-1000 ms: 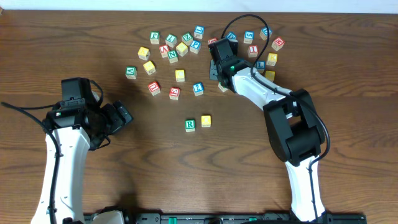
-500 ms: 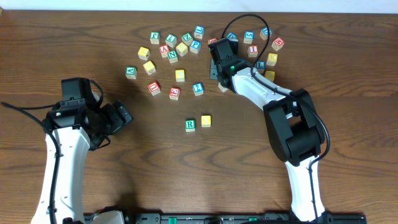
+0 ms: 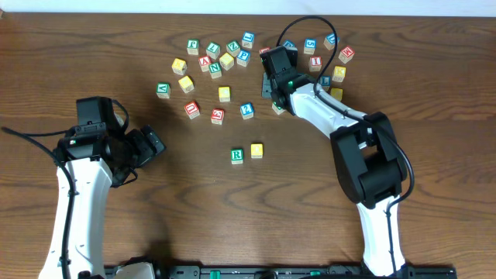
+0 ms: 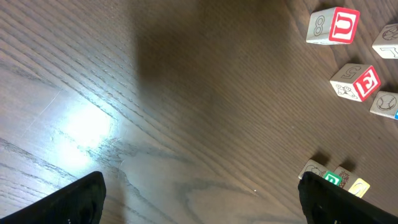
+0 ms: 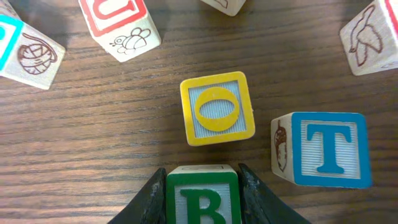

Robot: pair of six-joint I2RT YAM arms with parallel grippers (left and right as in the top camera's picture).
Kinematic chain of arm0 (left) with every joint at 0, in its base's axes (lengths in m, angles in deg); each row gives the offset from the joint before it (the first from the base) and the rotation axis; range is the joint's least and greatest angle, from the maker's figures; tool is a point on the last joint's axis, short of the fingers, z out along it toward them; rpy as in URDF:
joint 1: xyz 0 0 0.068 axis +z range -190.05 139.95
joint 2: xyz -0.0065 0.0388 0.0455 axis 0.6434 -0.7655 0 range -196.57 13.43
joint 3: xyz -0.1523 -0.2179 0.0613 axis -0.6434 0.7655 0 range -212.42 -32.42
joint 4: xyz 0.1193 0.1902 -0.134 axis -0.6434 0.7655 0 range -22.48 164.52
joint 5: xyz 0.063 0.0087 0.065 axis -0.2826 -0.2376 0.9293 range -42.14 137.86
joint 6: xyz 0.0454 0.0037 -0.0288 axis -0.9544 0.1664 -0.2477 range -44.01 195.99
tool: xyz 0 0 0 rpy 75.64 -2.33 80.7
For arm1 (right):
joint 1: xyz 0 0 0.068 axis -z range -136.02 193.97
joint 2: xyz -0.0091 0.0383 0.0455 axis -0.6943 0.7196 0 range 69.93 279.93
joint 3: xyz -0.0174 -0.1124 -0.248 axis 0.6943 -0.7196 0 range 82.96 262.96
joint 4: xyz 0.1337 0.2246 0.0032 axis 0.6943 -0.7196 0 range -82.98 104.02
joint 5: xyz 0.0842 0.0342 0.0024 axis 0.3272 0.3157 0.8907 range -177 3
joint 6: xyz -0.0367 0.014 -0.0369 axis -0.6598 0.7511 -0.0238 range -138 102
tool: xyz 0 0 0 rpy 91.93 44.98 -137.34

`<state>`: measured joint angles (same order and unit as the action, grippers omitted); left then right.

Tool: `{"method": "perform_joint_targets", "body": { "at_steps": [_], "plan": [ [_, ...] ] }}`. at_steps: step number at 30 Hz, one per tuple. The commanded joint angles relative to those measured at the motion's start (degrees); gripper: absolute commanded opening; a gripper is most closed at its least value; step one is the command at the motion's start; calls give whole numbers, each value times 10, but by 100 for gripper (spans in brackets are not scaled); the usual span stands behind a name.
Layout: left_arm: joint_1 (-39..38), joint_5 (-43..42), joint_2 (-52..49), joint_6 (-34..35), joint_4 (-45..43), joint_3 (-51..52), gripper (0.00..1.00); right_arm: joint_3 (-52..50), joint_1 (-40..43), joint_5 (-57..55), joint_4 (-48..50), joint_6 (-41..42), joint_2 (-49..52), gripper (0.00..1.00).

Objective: Spell out ROBOT
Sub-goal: 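Close the right gripper on the green B block and lift, then carry the green B block right of the yellow O and release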

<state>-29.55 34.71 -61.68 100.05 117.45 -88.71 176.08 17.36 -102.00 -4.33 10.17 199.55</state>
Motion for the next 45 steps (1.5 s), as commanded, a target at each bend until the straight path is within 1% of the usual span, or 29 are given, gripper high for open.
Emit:
{"method": "perform_joint_targets", "body": {
  "at_steps": [1,3,7,10,12,18,23,29,33,36,39,42,45],
  "plan": [
    [2,8,3,3,1,-9,98,6,-5,-9,-6,0,-24,29],
    [2,8,3,3,1,-9,98,6,-7,-9,-8,0,-24,27],
    [2,8,3,3,1,-9,98,6,-9,-9,-12,0,-24,30],
    [2,8,3,3,1,-9,98,6,-9,-9,-20,0,-24,26],
    [2,8,3,3,1,-9,98,6,-9,-9,-24,0,-24,25],
    [2,8,3,3,1,-9,97,6,-9,-9,-24,0,-30,27],
    [2,8,3,3,1,-9,98,6,-9,-9,-25,0,-50,27],
    [2,8,3,3,1,-9,97,6,-9,-9,-51,0,-96,26],
    [2,8,3,3,1,-9,98,6,-10,26,-96,0,-131,25],
    [2,8,3,3,1,-9,98,6,-15,79,-169,0,-159,23],
    [2,8,3,3,2,-9,98,6,-23,115,-257,0,-176,23],
    [2,8,3,3,1,-9,98,5,-34,118,-329,0,-174,25],
    [2,8,3,3,-3,-9,98,-3,-48,117,-363,1,-164,25]
  ]
}}
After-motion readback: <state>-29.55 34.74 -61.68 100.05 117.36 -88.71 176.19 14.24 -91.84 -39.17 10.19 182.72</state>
